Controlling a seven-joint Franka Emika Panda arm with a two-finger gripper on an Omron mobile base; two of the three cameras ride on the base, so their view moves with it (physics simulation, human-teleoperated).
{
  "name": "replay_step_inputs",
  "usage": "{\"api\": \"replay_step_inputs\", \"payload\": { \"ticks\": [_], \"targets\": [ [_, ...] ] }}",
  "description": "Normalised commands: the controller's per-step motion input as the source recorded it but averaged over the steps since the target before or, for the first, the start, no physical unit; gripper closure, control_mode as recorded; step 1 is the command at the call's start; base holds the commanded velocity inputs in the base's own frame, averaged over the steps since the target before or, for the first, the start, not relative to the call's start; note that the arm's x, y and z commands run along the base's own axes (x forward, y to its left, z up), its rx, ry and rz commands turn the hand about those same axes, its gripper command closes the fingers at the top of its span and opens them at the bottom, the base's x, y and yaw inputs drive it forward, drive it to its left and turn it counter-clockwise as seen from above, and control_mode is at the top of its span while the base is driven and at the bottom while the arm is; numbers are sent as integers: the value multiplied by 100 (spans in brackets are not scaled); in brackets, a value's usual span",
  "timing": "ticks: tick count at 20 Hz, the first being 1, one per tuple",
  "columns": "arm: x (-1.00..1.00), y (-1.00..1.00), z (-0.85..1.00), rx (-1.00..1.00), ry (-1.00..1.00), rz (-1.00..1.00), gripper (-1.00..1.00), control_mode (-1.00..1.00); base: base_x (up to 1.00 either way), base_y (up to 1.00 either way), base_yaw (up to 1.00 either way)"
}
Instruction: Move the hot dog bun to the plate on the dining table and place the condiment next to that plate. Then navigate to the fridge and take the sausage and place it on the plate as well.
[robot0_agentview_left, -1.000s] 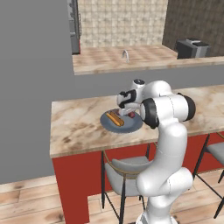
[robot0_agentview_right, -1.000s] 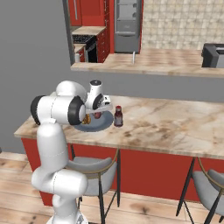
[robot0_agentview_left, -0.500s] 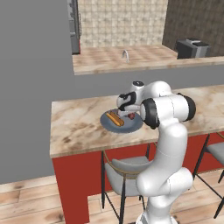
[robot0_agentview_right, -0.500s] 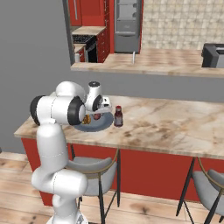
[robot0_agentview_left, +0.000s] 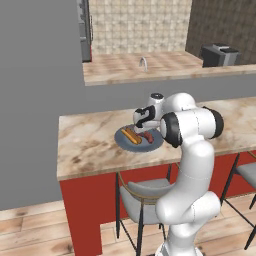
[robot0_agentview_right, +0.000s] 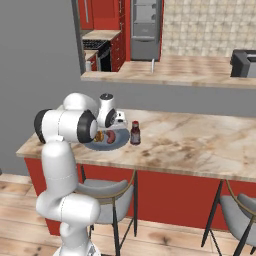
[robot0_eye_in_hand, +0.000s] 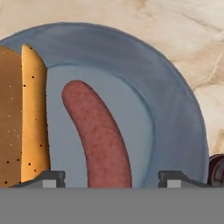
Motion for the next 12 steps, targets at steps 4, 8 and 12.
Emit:
{"api": "replay_step_inputs", "payload": {
  "ticks": [4, 8, 12],
  "targets": [
    [-2, 0, 27, 0, 0, 0, -100, -100, 0, 0, 0],
    [-23, 0, 73, 0, 0, -1, -100, -100, 0, 0, 0],
    [-47, 0, 87, 0, 0, -1, -100, -100, 0, 0, 0]
  ]
}}
